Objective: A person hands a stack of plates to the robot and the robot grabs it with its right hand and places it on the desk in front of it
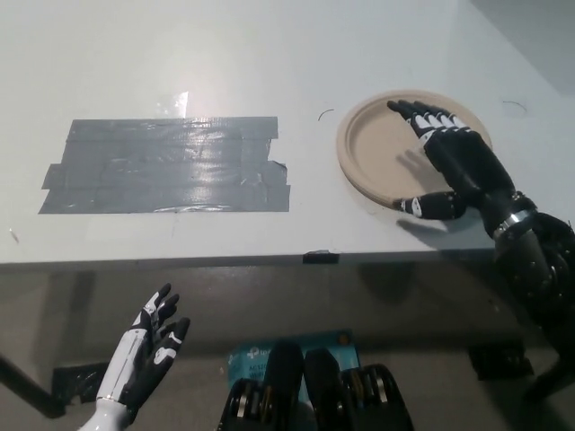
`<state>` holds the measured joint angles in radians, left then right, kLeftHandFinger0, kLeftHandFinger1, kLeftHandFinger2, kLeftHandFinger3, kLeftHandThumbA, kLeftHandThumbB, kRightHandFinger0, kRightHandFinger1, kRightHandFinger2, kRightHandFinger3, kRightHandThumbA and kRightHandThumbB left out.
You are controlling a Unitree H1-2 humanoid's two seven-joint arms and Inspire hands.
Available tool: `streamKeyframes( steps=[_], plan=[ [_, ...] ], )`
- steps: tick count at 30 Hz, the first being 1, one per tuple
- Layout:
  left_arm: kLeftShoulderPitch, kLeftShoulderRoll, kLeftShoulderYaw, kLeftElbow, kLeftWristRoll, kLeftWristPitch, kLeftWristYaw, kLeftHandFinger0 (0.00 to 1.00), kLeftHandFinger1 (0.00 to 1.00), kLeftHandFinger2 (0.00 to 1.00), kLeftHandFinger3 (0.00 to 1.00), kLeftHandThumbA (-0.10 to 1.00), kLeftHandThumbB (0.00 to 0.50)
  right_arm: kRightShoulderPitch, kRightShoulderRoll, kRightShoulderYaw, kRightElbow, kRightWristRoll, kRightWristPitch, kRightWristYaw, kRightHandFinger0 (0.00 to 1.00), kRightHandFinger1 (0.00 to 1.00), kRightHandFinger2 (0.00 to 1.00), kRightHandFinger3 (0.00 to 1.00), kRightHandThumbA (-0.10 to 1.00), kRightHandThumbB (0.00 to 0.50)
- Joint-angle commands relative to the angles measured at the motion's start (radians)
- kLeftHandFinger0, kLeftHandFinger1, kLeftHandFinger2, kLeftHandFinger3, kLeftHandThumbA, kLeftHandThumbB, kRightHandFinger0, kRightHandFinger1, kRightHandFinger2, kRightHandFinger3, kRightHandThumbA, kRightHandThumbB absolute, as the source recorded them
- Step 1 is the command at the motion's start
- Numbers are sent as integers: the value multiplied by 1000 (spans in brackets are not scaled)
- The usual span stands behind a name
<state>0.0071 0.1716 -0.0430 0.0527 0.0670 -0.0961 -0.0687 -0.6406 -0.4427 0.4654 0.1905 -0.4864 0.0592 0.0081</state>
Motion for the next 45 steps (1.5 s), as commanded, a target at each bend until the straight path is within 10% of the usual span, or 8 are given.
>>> streamKeyframes(
  steps=[1,13,27,45],
  plan=[
    [-47,21,5,-13,-8,-32,-21,966,1000,1000,1000,770,205,-118,-159,-296,-602,1312,337,550,1000,1000,1000,1000,1000,500],
    [-1,12,-5,-29,-14,-43,-26,1000,1000,1000,1000,977,249,58,-259,-344,-936,1270,117,136,1000,1000,1000,1000,1000,500],
    [15,22,-6,-18,-69,-75,-66,1000,1000,1000,1000,1000,306,575,-66,-272,-987,1035,-9,4,1000,1000,1000,1000,1000,500],
    [16,12,2,-5,-78,-105,-75,1000,1000,1000,1000,1000,300,675,236,-352,-473,770,37,94,1000,1000,1000,1000,1000,229]
  ],
)
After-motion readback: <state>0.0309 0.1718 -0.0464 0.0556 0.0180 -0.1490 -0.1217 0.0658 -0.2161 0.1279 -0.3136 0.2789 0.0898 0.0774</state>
